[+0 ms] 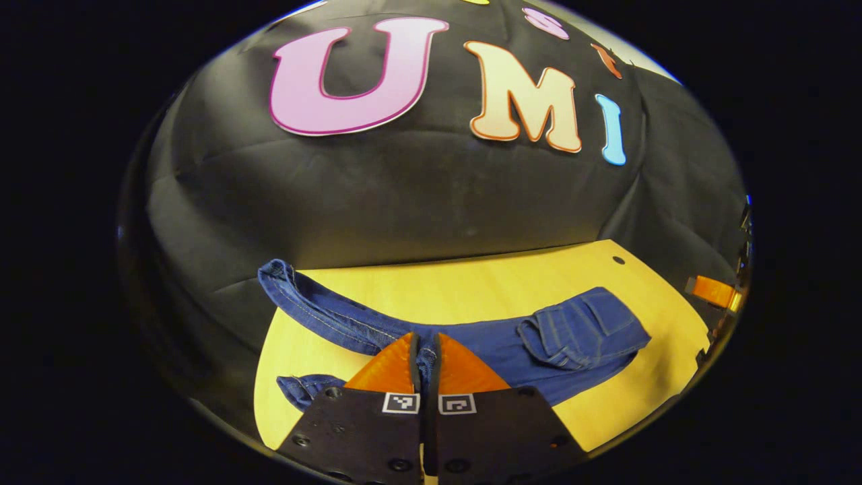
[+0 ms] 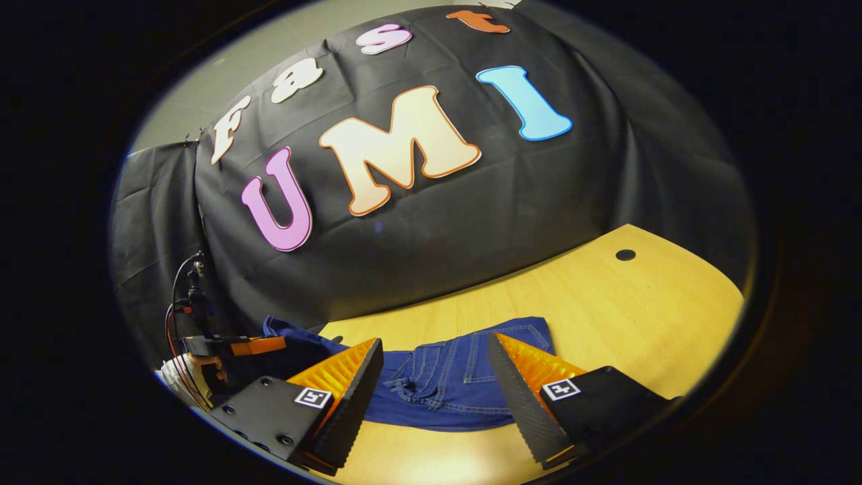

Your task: Grasp the waist and the cuffs of the jeans and fold them to make the two legs overlap; first hold the waist and fold one-third of the jeans toward the cuffs, then hold the cuffs and fold the remaining one-third in the same direction to finish folding.

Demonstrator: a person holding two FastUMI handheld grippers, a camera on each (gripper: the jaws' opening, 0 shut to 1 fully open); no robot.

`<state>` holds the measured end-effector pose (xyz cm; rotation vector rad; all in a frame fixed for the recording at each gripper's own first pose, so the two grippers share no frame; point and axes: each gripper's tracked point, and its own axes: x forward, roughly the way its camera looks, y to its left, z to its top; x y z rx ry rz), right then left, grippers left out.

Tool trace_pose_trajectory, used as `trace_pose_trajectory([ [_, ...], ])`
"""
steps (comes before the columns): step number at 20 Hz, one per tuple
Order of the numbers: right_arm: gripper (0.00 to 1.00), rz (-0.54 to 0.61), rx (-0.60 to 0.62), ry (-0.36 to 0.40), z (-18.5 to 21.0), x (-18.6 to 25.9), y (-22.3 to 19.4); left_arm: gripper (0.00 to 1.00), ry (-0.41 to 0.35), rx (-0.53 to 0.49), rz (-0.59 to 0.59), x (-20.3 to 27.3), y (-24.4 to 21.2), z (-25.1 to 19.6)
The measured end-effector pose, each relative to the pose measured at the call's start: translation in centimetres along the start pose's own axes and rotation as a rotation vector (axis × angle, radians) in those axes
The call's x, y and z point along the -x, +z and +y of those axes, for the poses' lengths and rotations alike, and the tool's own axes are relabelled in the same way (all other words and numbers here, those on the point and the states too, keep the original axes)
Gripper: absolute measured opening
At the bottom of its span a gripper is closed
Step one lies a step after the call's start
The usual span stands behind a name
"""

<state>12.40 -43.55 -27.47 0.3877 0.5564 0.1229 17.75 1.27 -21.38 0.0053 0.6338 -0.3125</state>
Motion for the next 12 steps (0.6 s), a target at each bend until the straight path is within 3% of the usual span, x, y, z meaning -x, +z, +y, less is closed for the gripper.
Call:
trace_pose_trajectory([
  [12,0.97,-0.003,-0.011,0.009,-8.8,3.7,3.7,0.00,-0.112,-0.045,-0.081,-4.6,5.9,-18.5],
])
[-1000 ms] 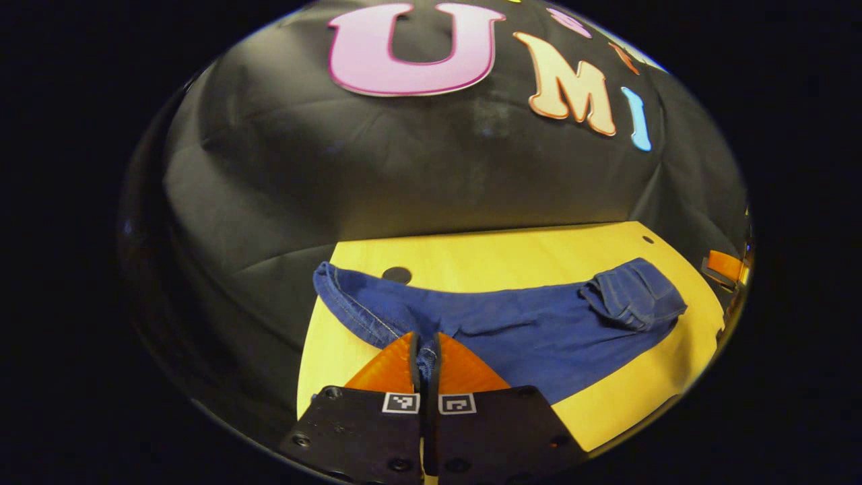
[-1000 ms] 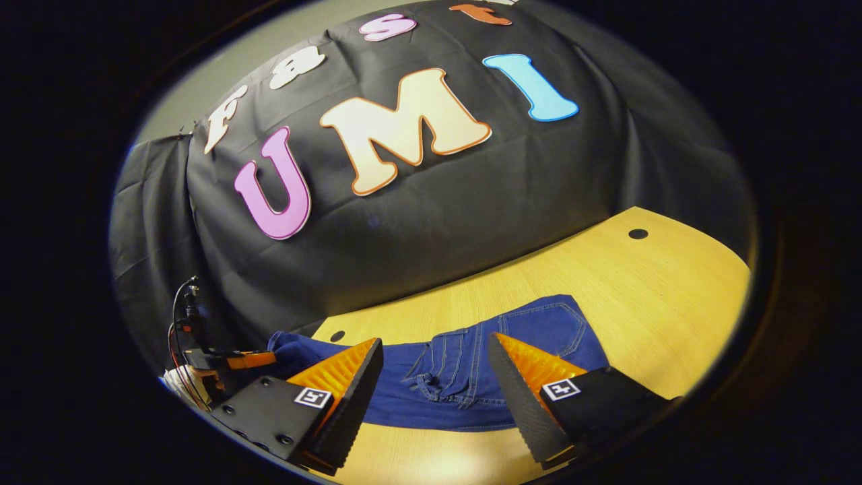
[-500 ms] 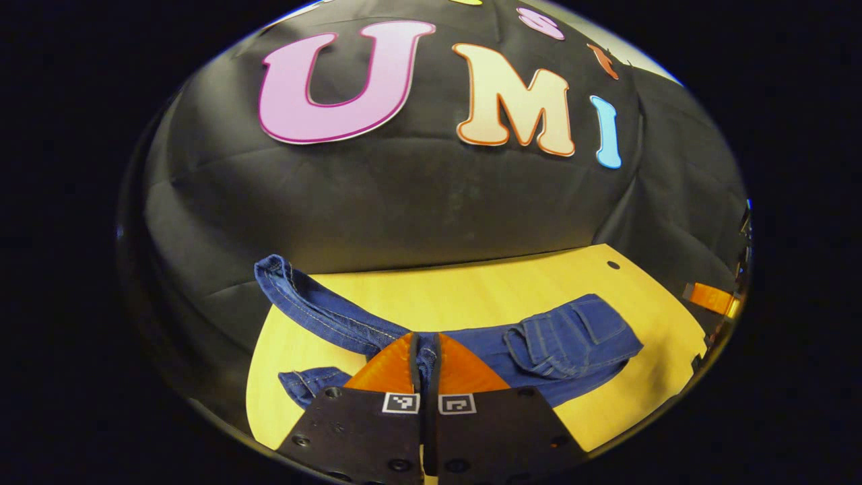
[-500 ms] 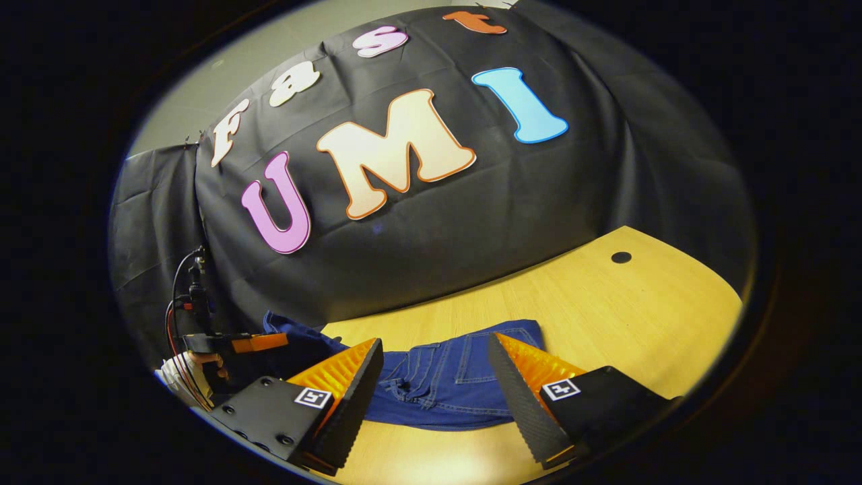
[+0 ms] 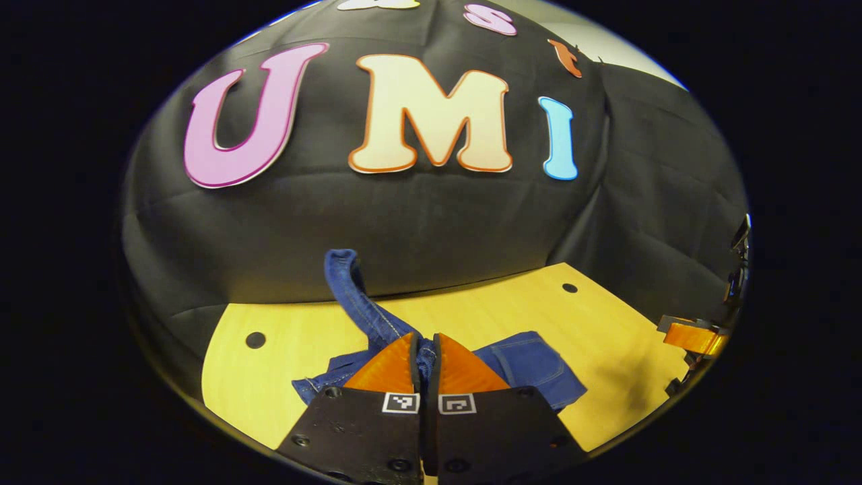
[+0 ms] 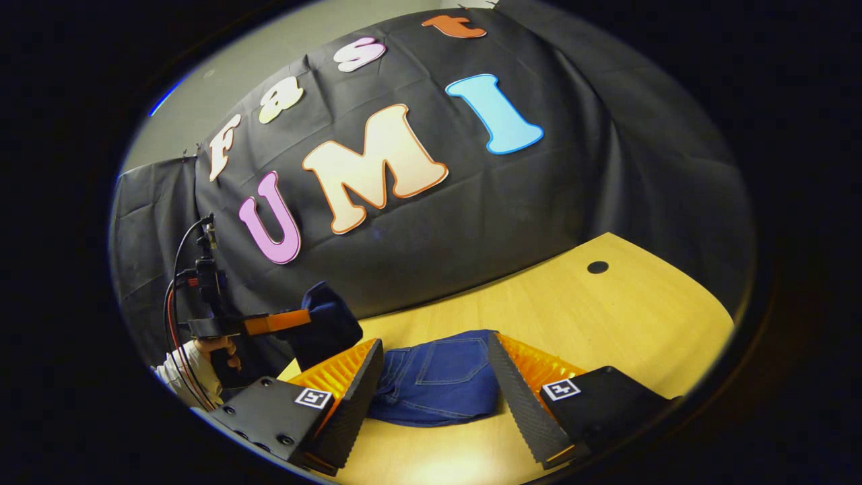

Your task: Grasp the waist and the cuffs of the jeans and fold them to make the two legs overlap; first hold the waist and fold one-third of the jeans toward the cuffs, then hold the cuffs and fold the remaining one-third in the same direction to finish folding.

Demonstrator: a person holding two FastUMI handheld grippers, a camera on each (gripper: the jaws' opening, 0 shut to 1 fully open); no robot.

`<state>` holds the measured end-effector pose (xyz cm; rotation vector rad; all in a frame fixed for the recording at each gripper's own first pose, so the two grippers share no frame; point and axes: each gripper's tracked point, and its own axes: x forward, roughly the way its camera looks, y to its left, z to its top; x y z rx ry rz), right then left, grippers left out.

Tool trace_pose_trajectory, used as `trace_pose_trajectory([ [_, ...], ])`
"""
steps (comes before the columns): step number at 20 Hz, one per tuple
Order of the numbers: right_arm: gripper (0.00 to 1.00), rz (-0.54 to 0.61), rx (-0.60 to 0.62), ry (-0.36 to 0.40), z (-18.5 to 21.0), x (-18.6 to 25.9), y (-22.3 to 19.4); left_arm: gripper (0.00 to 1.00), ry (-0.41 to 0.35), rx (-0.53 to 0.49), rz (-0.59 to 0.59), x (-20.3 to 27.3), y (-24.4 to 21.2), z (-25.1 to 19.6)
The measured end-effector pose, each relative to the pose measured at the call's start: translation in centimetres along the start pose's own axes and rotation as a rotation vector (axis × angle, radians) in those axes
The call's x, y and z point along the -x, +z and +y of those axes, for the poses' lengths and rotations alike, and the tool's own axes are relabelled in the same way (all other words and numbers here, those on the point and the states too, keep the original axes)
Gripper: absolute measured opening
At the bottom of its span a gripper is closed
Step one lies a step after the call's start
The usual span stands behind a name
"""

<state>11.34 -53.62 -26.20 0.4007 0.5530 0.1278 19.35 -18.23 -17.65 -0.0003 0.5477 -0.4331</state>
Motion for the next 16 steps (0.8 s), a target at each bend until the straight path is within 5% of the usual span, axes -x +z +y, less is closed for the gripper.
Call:
trace_pose_trajectory([
  [8,0.98,0.016,0.048,-0.064,-6.5,2.7,-0.3,0.00,-0.003,0.018,0.011,-5.5,-5.1,-7.8],
  [11,0.97,0.016,0.064,-0.061,-7.1,2.9,-0.4,0.00,0.043,0.014,0.035,-5.9,-8.1,-8.9],
  [13,0.97,0.019,0.079,-0.051,-7.1,2.9,-0.5,0.01,0.011,0.037,0.025,-5.1,-8.8,-10.8],
  [16,0.97,-0.027,0.106,-0.039,-5.7,3.2,0.7,1.00,0.038,-0.016,-0.057,-2.8,-7.6,-11.8],
])
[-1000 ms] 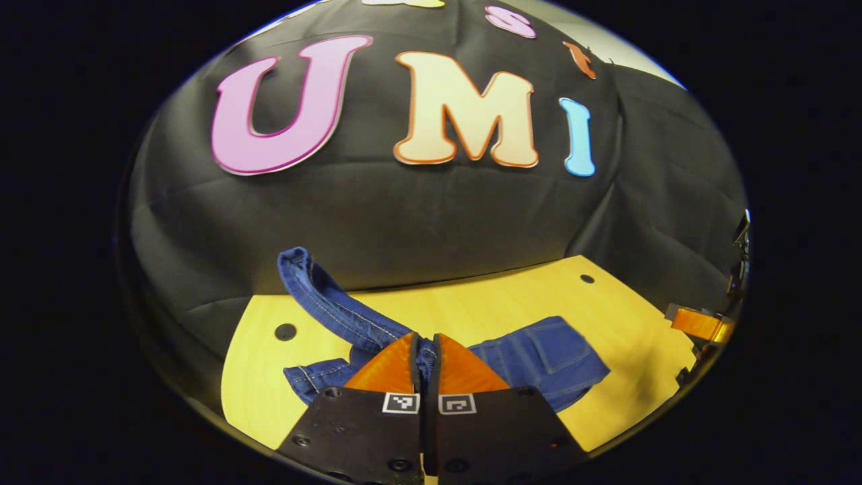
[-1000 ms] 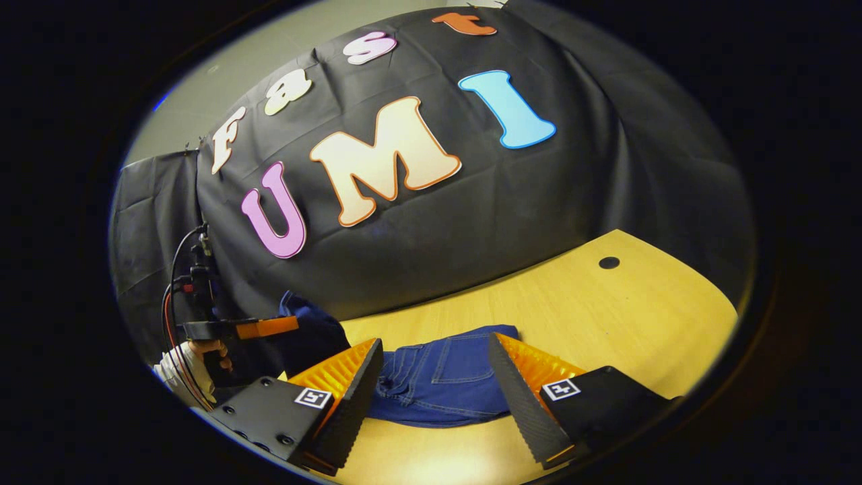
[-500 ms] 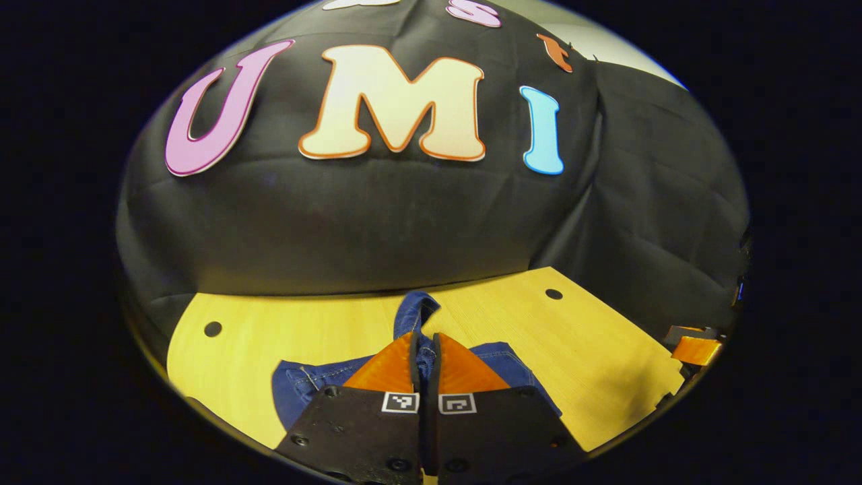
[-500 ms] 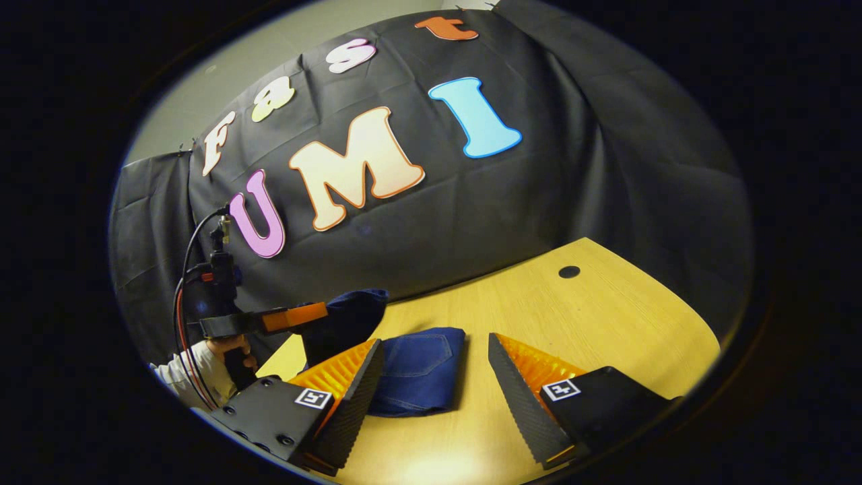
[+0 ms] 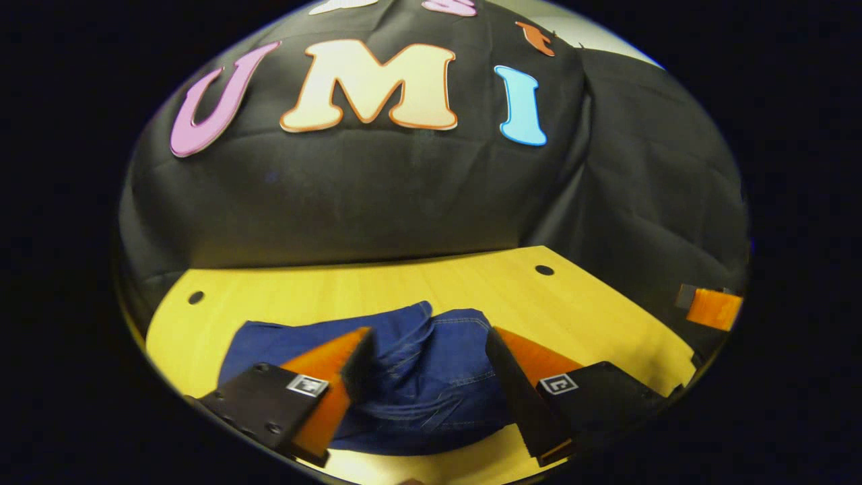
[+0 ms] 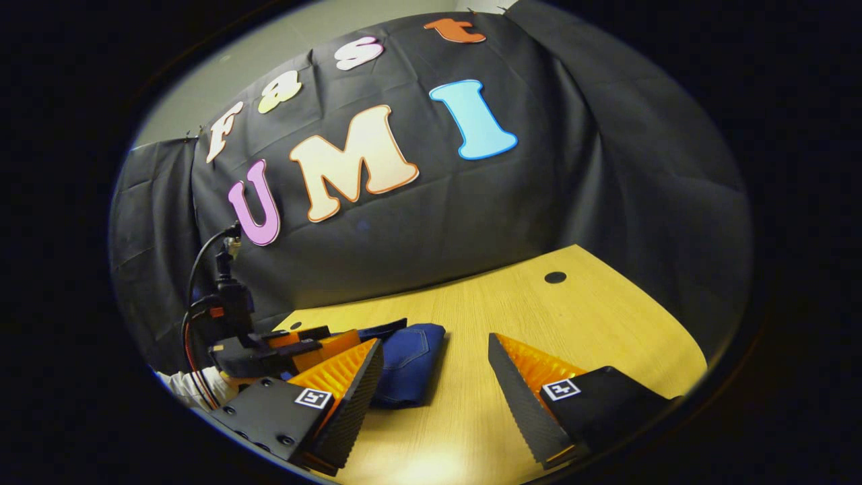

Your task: Grasp the waist and the cuffs of the jeans and fold them to make the two legs overlap; first hold the waist and fold one-third of the jeans toward the cuffs, then hold the cuffs and fold the remaining one-third in the same direction to finish folding.

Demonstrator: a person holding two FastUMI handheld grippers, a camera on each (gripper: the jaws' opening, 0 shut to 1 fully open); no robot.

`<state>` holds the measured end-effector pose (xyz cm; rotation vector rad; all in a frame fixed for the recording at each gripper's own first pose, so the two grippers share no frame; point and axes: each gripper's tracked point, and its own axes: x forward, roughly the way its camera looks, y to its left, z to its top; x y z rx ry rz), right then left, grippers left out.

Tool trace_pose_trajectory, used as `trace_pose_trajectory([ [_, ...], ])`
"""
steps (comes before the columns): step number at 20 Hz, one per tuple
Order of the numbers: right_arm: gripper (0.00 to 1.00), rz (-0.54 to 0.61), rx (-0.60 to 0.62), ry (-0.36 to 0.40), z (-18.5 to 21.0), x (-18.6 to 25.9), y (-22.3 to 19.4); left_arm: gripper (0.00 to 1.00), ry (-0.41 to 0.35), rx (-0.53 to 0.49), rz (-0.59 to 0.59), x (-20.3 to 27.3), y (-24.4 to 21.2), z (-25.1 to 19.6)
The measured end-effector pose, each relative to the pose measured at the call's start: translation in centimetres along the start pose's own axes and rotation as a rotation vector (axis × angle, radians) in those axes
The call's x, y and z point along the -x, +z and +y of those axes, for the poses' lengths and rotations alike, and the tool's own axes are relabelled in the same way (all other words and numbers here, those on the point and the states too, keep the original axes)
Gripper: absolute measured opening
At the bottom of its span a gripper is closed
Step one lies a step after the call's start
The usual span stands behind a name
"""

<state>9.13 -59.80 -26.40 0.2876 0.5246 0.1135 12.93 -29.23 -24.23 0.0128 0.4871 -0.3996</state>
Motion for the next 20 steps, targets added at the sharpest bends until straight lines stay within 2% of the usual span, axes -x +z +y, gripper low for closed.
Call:
trace_pose_trajectory([
  [1,0.97,-0.021,0.012,0.003,0.7,0.3,0.6,0.93,0.006,-0.014,-0.041,1.7,1.4,-0.2],
  [4,0.97,-0.106,0.050,0.011,3.7,1.9,2.7,0.93,0.026,-0.017,-0.147,7.5,4.2,0.0],
  [10,0.97,-0.288,0.199,0.031,12.3,7.9,6.9,0.92,0.101,-0.061,-0.282,19.3,6.8,4.5],
  [11,0.97,-0.322,0.211,0.039,13.9,8.9,7.5,0.96,0.110,-0.060,-0.297,21.3,6.9,5.0],
  [12,0.97,-0.353,0.224,0.044,15.4,10.2,7.8,0.92,0.121,-0.056,-0.314,23.1,7.2,5.5],
  [14,0.94,-0.383,0.246,0.055,17.9,11.8,7.7,0.92,0.141,-0.058,-0.344,25.9,7.6,6.5],
  [15,0.93,-0.385,0.256,0.062,18.8,12.3,7.5,0.95,0.145,-0.062,-0.358,27.2,7.7,6.9],
  [16,0.97,-0.387,0.260,0.070,19.8,12.8,7.0,0.92,0.153,-0.061,-0.368,28.1,7.7,7.3],
  [20,0.97,-0.392,0.248,0.098,22.4,14.0,6.4,0.92,0.180,-0.042,-0.402,30.8,8.2,8.8],
])
